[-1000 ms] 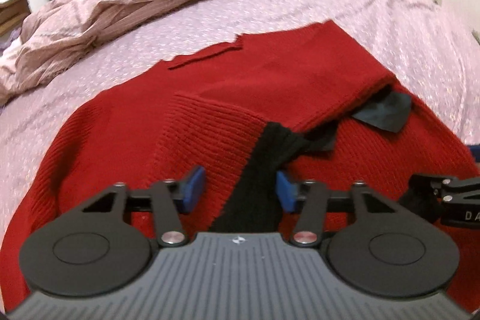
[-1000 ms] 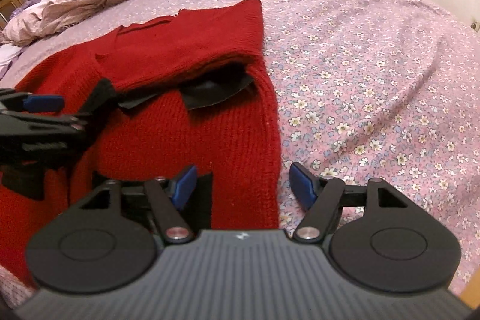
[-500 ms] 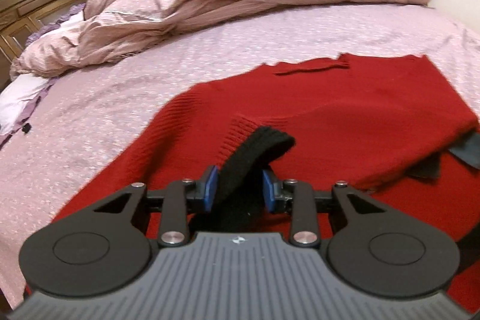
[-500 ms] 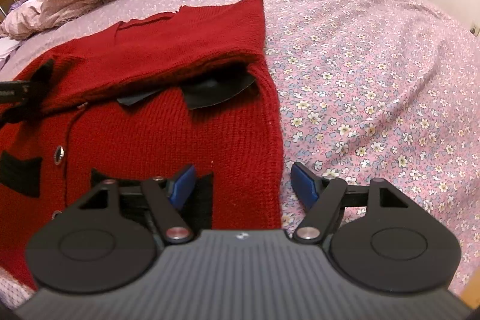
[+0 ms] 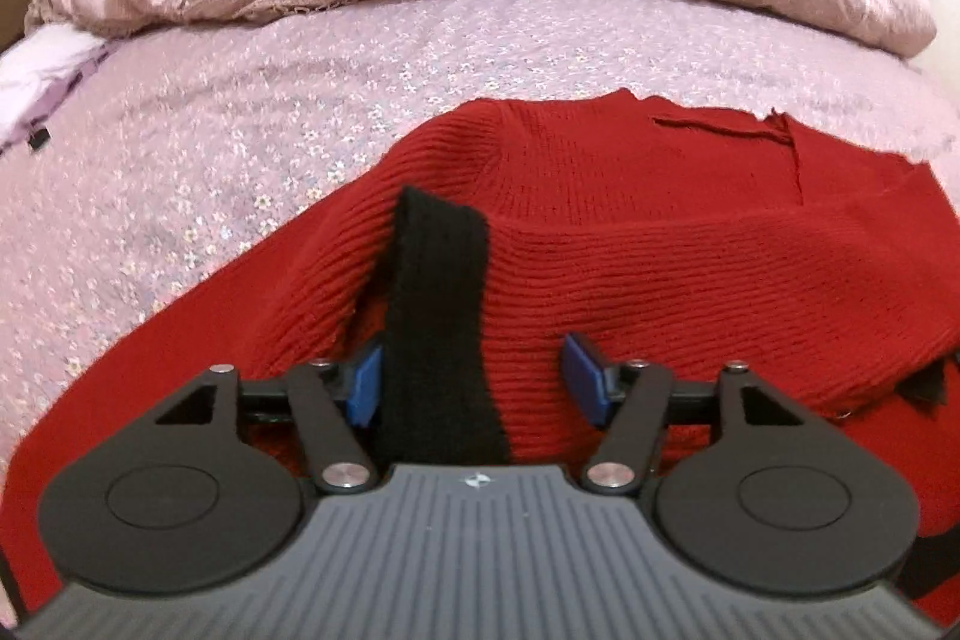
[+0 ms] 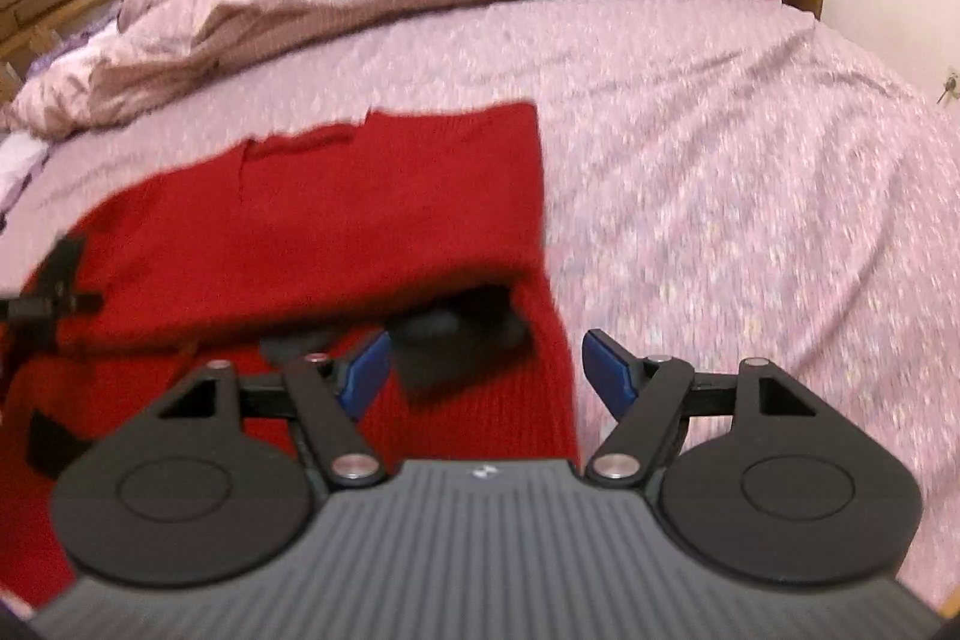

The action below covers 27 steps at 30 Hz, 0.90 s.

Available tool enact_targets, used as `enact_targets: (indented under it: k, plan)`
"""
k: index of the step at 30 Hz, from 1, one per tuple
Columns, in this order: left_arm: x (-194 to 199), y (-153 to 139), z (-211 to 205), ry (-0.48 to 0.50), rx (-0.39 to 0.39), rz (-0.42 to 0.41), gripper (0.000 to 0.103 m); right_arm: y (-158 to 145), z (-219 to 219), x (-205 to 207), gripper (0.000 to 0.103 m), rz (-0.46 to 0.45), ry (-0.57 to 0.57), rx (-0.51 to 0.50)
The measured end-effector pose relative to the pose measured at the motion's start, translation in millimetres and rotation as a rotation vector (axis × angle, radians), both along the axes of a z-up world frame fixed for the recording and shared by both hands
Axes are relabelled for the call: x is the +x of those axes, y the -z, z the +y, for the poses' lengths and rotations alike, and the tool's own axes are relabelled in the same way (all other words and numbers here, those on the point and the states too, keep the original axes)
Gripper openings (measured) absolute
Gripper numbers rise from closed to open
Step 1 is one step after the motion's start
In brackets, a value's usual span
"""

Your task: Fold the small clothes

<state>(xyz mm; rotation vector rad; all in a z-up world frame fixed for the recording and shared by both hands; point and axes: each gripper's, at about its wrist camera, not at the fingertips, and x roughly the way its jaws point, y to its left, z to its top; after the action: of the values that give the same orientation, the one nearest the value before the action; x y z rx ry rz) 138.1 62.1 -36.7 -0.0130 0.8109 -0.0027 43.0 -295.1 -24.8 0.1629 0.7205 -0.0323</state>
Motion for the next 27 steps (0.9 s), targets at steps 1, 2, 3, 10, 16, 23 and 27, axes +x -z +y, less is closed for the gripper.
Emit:
enact_targets:
  k: [1, 2, 3, 10, 16, 23, 27]
  plan:
    - [1, 1, 1, 0.003, -0.007, 0.002, 0.067, -1, -3, 7, 0.072, 0.001, 0.01, 0.008]
    - [1, 1, 1, 0.01, -0.005, 0.002, 0.068, -1, -5, 15, 0.072, 0.003, 0.016, 0.018]
    - [1, 1, 1, 0.017, -0.001, 0.001, 0.068, -1, -8, 22, 0.072, 0.003, 0.018, 0.027]
    - [5, 2, -5, 0.034, 0.023, -0.017, 0.069, 13, -21, 75, 0.072, 0.013, 0.041, 0.051]
    - [7, 2, -14, 0.072, 0.08, -0.048, 0.069, 23, -23, 100, 0.072, 0.041, 0.061, 0.122]
    - [18, 2, -6, 0.073, 0.026, -0.036, 0.059, 34, -16, 107, 0.074, 0.045, 0.034, 0.143]
    - [22, 0, -7, 0.059, 0.02, -0.051, 0.031, 35, -7, 111, 0.072, 0.029, -0.004, 0.117]
